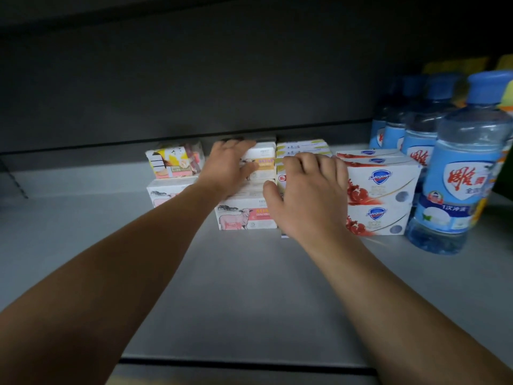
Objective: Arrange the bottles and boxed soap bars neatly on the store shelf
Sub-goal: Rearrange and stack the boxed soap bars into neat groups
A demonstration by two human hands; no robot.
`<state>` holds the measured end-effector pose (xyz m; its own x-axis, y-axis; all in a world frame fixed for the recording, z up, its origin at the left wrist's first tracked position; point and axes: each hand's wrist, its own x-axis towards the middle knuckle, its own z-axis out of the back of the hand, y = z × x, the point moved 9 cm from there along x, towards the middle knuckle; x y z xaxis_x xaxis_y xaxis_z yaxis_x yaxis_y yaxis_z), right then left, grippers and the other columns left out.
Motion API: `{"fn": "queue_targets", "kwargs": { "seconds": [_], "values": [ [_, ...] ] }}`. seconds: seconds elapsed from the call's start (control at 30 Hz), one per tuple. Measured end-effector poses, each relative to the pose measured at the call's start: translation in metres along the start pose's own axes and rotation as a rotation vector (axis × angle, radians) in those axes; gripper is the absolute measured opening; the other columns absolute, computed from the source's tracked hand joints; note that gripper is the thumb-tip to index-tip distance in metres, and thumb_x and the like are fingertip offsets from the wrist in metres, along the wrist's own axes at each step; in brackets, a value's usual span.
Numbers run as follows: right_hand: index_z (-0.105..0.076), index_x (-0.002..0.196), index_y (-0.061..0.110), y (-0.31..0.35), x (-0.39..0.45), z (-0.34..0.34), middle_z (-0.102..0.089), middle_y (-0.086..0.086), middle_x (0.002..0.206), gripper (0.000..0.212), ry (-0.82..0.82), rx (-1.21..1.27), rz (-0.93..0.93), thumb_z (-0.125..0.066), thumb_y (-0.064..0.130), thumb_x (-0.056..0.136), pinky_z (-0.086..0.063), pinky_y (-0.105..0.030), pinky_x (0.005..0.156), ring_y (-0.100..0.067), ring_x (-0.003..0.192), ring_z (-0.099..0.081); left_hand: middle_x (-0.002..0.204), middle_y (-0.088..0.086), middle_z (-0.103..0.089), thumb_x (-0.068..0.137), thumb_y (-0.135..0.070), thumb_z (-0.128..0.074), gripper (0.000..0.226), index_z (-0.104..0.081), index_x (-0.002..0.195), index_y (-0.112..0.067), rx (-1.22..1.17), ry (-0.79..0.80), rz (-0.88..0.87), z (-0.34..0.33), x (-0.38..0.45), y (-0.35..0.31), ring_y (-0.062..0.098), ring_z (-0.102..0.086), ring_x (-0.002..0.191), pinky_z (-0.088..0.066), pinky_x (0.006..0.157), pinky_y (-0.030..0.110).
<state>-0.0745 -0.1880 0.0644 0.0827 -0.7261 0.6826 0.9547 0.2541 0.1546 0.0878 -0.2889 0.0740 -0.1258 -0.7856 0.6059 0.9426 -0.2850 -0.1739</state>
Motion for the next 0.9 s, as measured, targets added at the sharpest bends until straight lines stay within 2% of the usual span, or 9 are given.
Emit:
{"fn": "queue_targets", "kwargs": {
  "seconds": [0.17,0.3,0.4,0.5,0.6,0.7,0.8,0.9],
  "values": [
    [-0.058,0.122,0.016,0.001,0.000,0.002,-0.058,-0.002,0.119,0.050,0.009,0.008,0.004,-0.037,0.049,0.091,-0.023,-0.042,0.109,-0.027,0.114,-0.045,0.147,0.008,-0.043,0.097,-0.042,-0.046,0.053,-0.038,0.147,-0.025,0.049,0.128,0.053,0.004,-0.002,0.003,0.030,-0.029,0.137,-0.026,0.111,0.040],
    [-0.057,0.122,0.016,0.000,0.000,0.002,-0.057,-0.002,0.119,0.050,0.019,0.009,-0.001,-0.038,0.049,0.091,-0.024,-0.043,0.109,-0.027,0.114,-0.045,0.138,0.010,-0.052,0.095,-0.037,-0.053,0.048,-0.051,0.137,-0.014,-0.013,0.014,0.073,0.041,-0.032,0.007,0.029,-0.044,0.129,-0.035,0.108,0.038],
    [-0.057,0.123,0.015,0.002,0.000,0.003,-0.057,-0.003,0.119,0.050,0.041,0.003,0.002,-0.044,0.049,0.089,-0.025,-0.044,0.107,-0.029,0.114,-0.046,0.133,0.009,-0.057,0.092,-0.034,-0.060,0.044,-0.057,0.129,-0.012,-0.054,-0.005,0.138,0.059,-0.081,0.023,0.027,-0.053,0.119,-0.040,0.097,0.032],
    [-0.053,0.128,0.015,0.005,0.000,0.002,-0.055,-0.005,0.125,0.054,0.098,-0.043,0.014,-0.047,0.051,0.087,-0.022,-0.047,0.111,-0.031,0.118,-0.045,0.134,0.008,-0.058,0.090,-0.033,-0.064,0.045,-0.058,0.130,-0.013,-0.009,0.080,0.227,0.063,-0.133,0.050,0.027,-0.055,0.120,-0.040,0.094,0.028],
    [-0.047,0.136,0.017,0.007,0.001,0.004,-0.052,-0.007,0.135,0.061,0.161,-0.127,0.016,-0.046,0.055,0.088,-0.015,-0.052,0.117,-0.033,0.128,-0.042,0.135,0.006,-0.058,0.089,-0.038,-0.064,0.048,-0.057,0.131,-0.016,0.031,0.215,0.317,0.067,-0.172,0.082,0.024,-0.056,0.119,-0.041,0.098,0.028],
    [-0.042,0.141,0.018,0.019,0.005,0.008,-0.048,-0.008,0.142,0.066,0.172,-0.188,0.041,-0.047,0.057,0.088,-0.010,-0.054,0.118,-0.033,0.135,-0.038,0.130,0.007,-0.061,0.089,-0.043,-0.062,0.048,-0.060,0.128,-0.015,0.048,0.265,0.364,0.078,-0.198,0.108,0.024,-0.058,0.116,-0.043,0.100,0.028],
    [-0.047,0.137,0.016,0.054,0.005,0.012,-0.051,-0.009,0.136,0.061,0.122,-0.096,0.149,-0.055,0.049,0.086,-0.022,-0.048,0.114,-0.033,0.128,-0.042,0.115,0.009,-0.066,0.091,-0.045,-0.057,0.042,-0.065,0.116,-0.012,0.098,0.291,0.337,0.081,-0.210,0.117,0.028,-0.060,0.107,-0.046,0.092,0.031],
    [-0.053,0.131,0.014,0.101,0.001,0.003,-0.055,-0.008,0.129,0.052,0.121,0.091,0.287,-0.061,0.036,0.085,-0.033,-0.041,0.102,-0.032,0.118,-0.047,0.110,0.007,-0.067,0.087,-0.054,-0.045,0.051,-0.067,0.109,-0.013,0.091,0.279,0.328,0.081,-0.213,0.117,0.030,-0.059,0.106,-0.048,0.088,0.035]
  ]
}}
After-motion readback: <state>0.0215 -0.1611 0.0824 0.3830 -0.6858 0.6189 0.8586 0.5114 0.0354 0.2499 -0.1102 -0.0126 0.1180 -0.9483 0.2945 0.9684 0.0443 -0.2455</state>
